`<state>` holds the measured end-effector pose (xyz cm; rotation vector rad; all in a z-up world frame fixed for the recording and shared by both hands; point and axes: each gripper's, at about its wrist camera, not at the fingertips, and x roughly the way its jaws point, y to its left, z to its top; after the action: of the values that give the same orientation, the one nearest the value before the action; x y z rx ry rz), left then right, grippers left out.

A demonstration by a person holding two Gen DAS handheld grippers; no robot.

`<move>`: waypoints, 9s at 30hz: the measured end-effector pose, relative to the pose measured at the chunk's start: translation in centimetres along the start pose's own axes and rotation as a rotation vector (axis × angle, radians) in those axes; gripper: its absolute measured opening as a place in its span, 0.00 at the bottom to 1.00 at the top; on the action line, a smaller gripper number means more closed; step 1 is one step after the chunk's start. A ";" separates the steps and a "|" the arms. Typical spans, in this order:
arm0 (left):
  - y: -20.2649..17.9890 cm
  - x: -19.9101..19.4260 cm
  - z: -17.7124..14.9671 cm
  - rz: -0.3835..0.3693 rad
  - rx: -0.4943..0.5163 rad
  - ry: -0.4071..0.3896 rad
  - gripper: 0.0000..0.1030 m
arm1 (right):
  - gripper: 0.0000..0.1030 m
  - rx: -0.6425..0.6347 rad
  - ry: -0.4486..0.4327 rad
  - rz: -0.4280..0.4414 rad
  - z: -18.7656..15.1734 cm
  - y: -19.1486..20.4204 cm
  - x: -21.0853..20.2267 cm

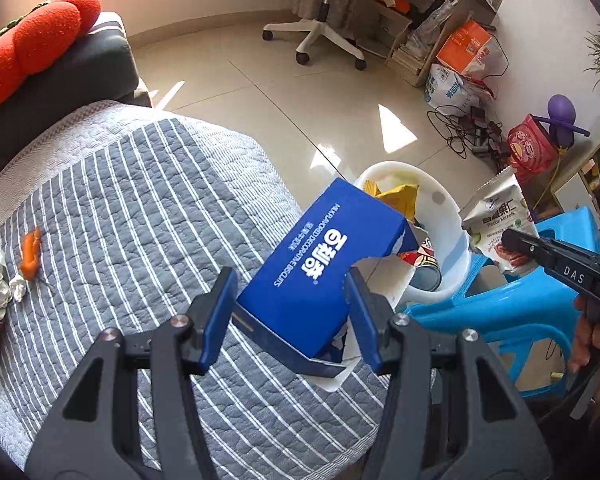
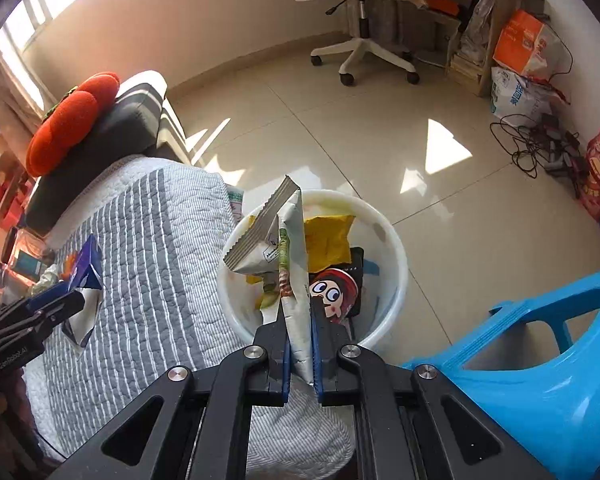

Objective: Collect trash

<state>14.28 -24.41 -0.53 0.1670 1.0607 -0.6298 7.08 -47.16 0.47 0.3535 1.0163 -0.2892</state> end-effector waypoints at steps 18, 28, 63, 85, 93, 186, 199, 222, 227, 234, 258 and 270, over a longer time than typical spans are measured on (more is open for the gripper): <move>-8.1 6.9 4.4 -0.051 0.074 0.013 0.83 | 0.09 0.096 0.024 -0.022 -0.5 -8.0 0.6; -4.5 3.1 2.0 -0.005 0.079 -0.001 0.98 | 0.10 0.081 0.033 -0.010 1.2 -5.4 2.2; 18.3 -8.1 -7.3 0.195 -0.234 -0.035 0.99 | 0.78 -0.174 0.040 0.092 1.0 15.6 3.3; 37.0 -5.1 -10.3 0.299 -0.565 0.097 0.97 | 0.81 -0.284 0.138 0.162 -1.4 27.0 8.0; 35.6 -1.4 -10.4 0.427 -0.288 0.172 0.84 | 0.81 -0.295 0.150 0.154 -1.5 28.2 8.8; 39.1 -5.0 -12.6 0.316 -0.432 0.070 0.61 | 0.81 -0.464 0.136 0.343 -0.7 45.5 15.1; 39.8 -8.2 -16.7 0.351 -0.502 0.065 0.61 | 0.38 -0.544 0.201 0.322 -2.7 54.7 21.5; 25.0 -10.6 -9.4 0.273 -0.305 -0.066 0.61 | 0.32 -0.375 0.027 0.247 0.3 31.3 3.7; 19.9 -10.2 -8.7 0.233 -0.247 -0.100 0.61 | 0.32 -0.296 0.006 0.231 -0.2 24.8 2.0; 13.3 -7.9 -6.3 0.163 -0.149 -0.114 0.61 | 0.32 -0.183 0.026 0.209 -0.1 16.4 0.6; -7.1 5.5 1.1 -0.179 0.116 -0.083 0.61 | 0.34 0.107 0.033 0.047 0.8 -4.7 0.2; -7.5 7.4 2.1 -0.274 0.143 -0.095 0.83 | 0.37 0.107 0.059 0.022 0.9 -5.6 1.8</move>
<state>14.13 -34.38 -4.57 0.1151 0.9542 -0.9528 6.44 -52.79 -1.49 0.4718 1.0569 -0.3152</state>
